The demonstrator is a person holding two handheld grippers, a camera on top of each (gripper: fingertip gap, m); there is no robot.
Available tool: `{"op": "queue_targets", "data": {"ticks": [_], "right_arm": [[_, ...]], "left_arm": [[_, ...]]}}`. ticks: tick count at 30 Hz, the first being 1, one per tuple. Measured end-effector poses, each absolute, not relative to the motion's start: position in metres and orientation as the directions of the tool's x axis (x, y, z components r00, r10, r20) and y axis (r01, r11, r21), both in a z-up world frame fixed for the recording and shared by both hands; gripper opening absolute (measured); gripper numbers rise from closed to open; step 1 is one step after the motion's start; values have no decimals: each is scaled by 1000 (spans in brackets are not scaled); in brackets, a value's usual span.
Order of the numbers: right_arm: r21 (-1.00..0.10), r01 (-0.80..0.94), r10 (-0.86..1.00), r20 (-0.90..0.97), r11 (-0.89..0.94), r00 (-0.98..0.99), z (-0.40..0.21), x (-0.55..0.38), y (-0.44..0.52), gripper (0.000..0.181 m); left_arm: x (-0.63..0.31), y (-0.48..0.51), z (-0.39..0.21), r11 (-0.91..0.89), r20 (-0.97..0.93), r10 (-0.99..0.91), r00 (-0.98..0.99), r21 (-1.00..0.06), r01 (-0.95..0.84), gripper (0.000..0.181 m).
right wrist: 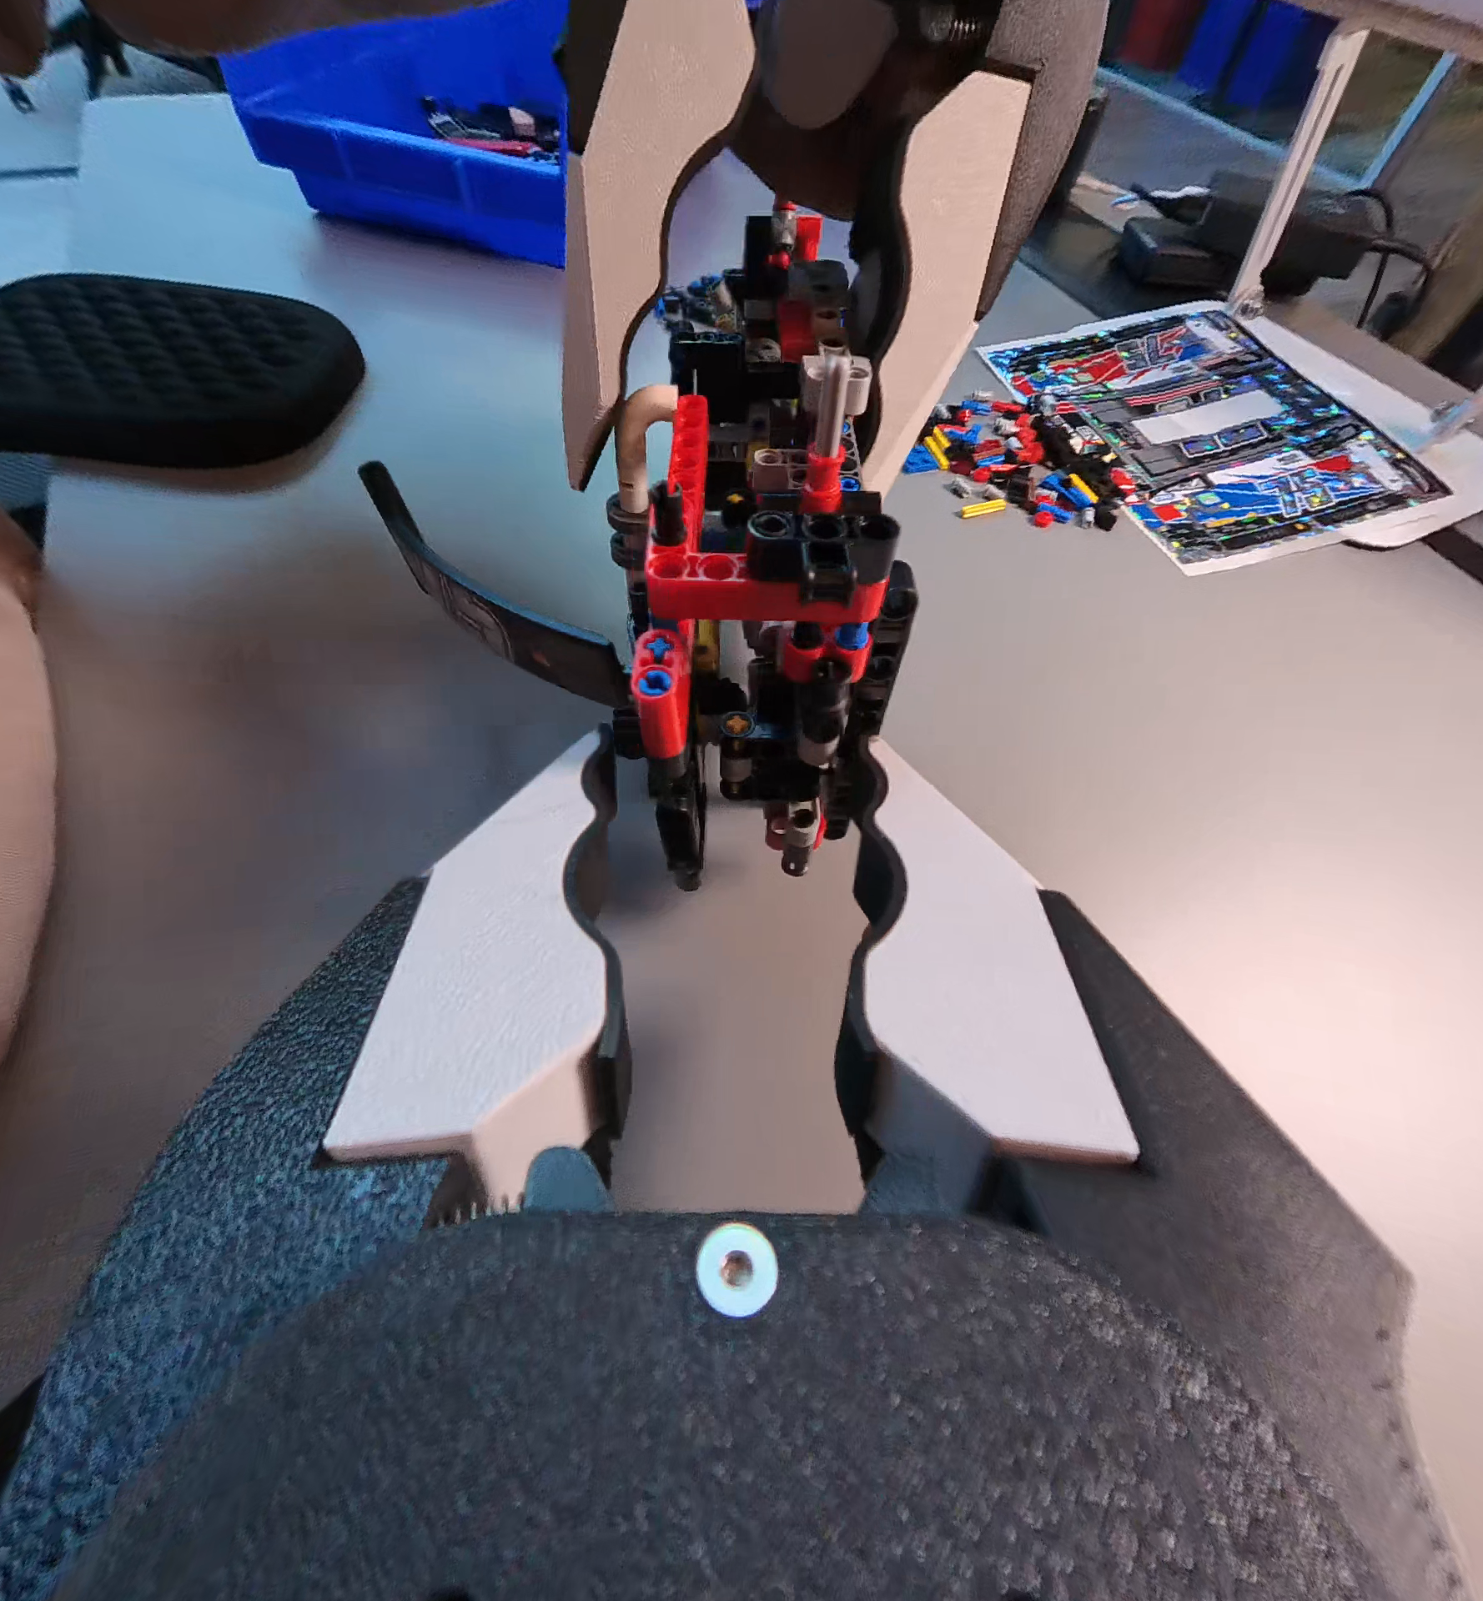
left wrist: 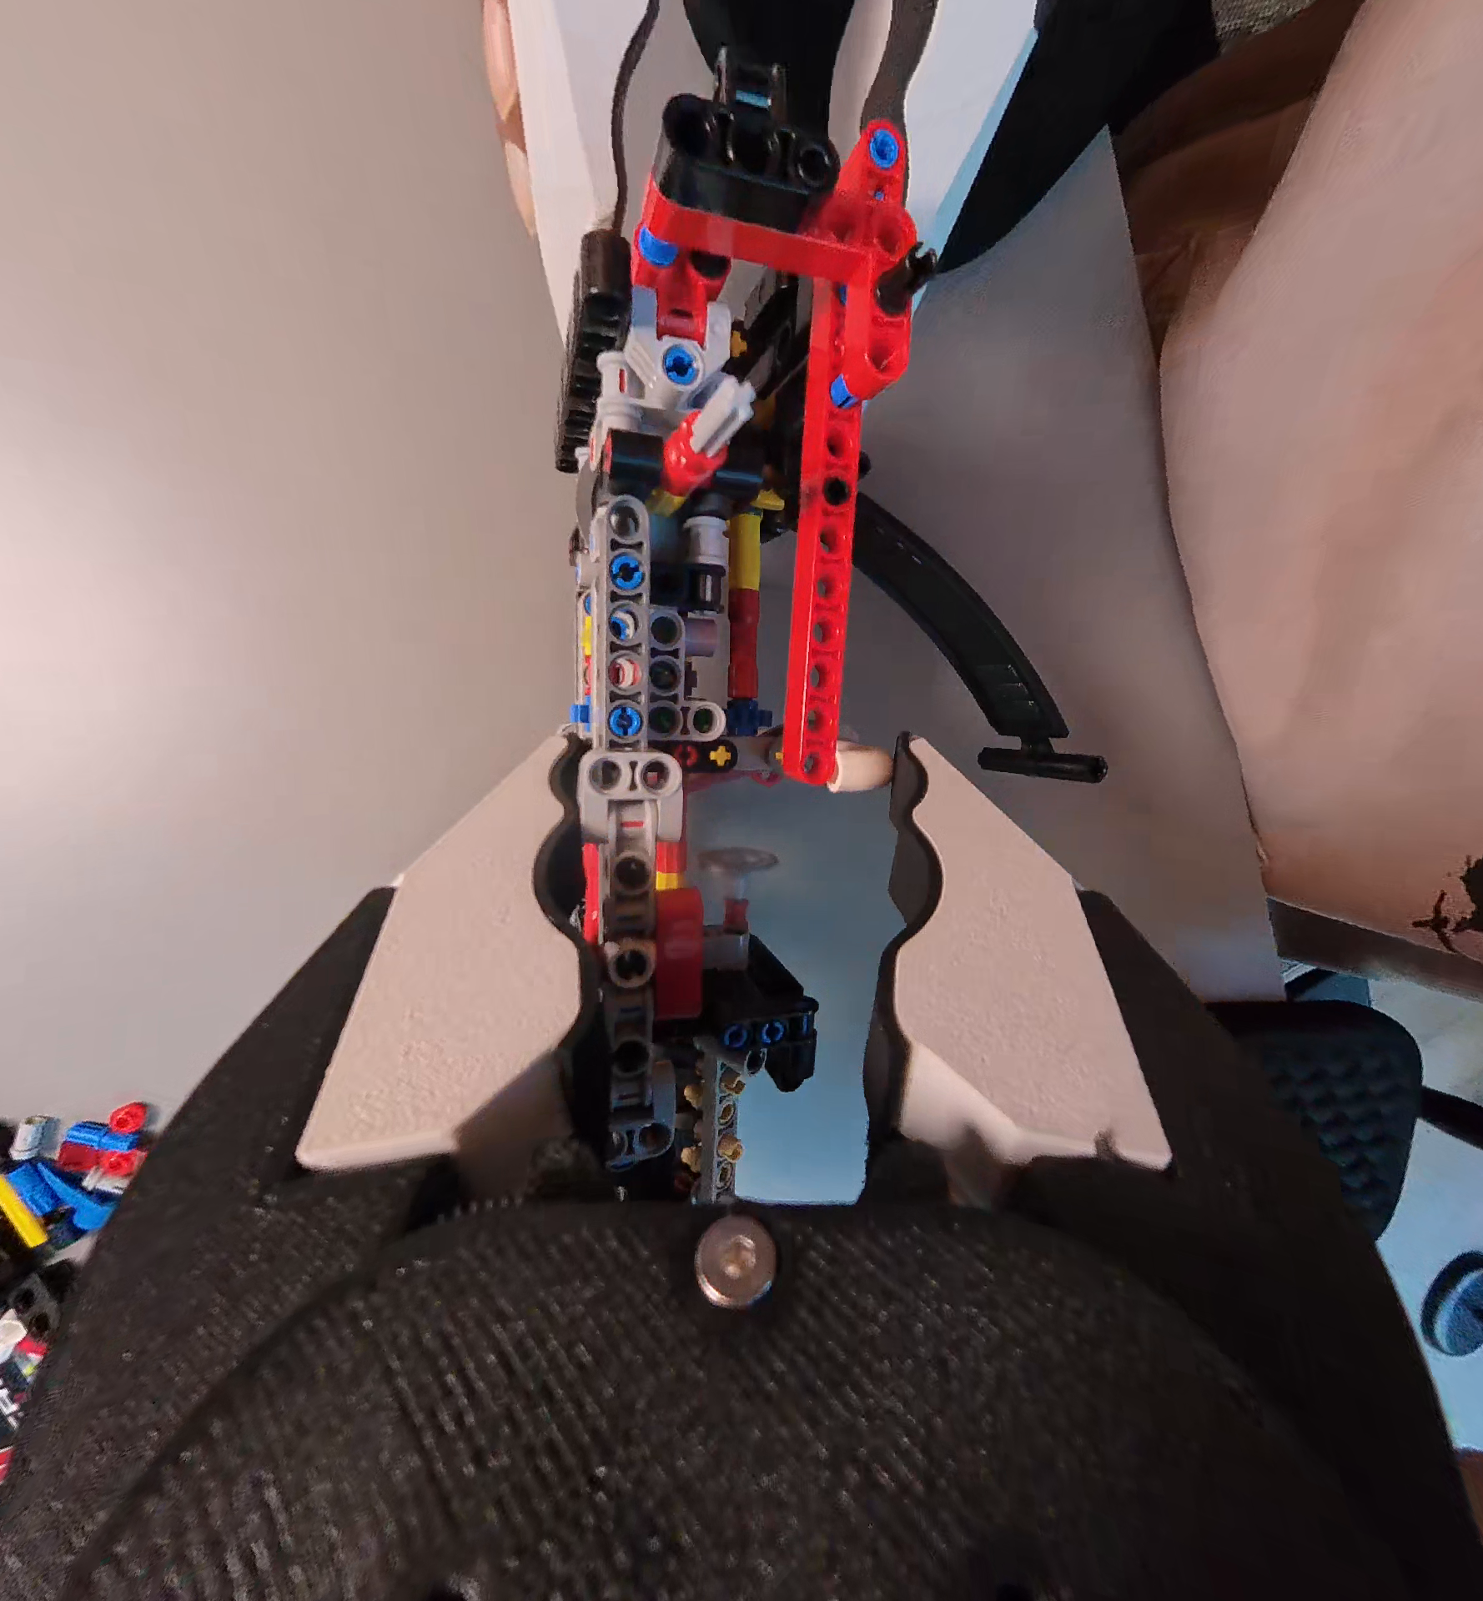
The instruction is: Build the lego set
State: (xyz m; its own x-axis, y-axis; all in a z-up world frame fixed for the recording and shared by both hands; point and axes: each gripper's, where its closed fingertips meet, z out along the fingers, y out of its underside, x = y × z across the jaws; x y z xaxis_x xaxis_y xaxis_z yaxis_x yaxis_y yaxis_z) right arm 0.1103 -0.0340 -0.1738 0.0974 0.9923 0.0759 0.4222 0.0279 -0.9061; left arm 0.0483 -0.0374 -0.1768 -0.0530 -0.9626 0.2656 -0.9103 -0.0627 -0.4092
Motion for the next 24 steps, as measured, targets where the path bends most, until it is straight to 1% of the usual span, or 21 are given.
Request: {"op": "queue_targets", "data": {"ticks": [3,8,9,10,12,14,17,18,20,24], "right_arm": [[-907,421,995,45,2,92,-173,108,-31,52],[-912,411,992,47,-4,114,-173,104,-25,56],[-908,419,990,71,13,122,-174,103,-23,58],[-902,431,987,94,28,134,-175,103,-21,68],[-898,441,984,86,7,159,-172,106,-16,73],[-911,412,989,48,-15,142,-169,101,-19,70],[-894,445,986,116,50,123,-181,92,-16,66],[-899,438,991,77,22,107,-180,92,-17,65],[-898,439,995,15,-28,95,-179,95,-15,64],[-902,431,997,10,-22,73,-179,96,-14,64]], "left_arm": [[46,-36,-176,-82,287,-957,-43,-407,-910,70],[45,-34,-175,-111,314,-949,-24,-405,-908,70],[45,-33,-175,-116,325,-945,-24,-406,-906,70],[45,-33,-175,-126,342,-939,-22,-406,-905,69],[44,-34,-174,-128,361,-932,-30,-406,-905,69],[44,-33,-174,-136,377,-926,-30,-404,-904,69],[45,-32,-173,-138,394,-918,-32,-396,-908,69],[44,-32,-174,-140,393,-919,-29,-393,-909,70],[47,-29,-173,-130,337,-941,-15,-404,-906,72],[61,-26,-171,-34,140,-990,-31,-437,-899,82]]}}
